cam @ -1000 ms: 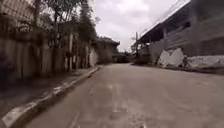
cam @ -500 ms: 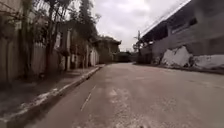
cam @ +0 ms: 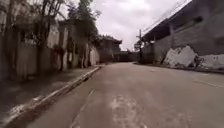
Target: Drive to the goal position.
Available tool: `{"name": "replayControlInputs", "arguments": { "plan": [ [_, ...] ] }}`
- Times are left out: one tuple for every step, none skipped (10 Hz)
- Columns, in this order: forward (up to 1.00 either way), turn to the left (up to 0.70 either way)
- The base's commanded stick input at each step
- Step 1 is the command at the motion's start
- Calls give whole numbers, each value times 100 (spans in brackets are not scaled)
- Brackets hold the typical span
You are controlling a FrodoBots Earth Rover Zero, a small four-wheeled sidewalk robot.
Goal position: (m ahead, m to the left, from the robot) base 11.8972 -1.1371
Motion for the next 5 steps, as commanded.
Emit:
{"name": "replayControlInputs", "arguments": {
  "plan": [
    [100, -1],
    [100, -2],
    [100, -2],
    [100, 0],
    [100, 0]
  ]
}}
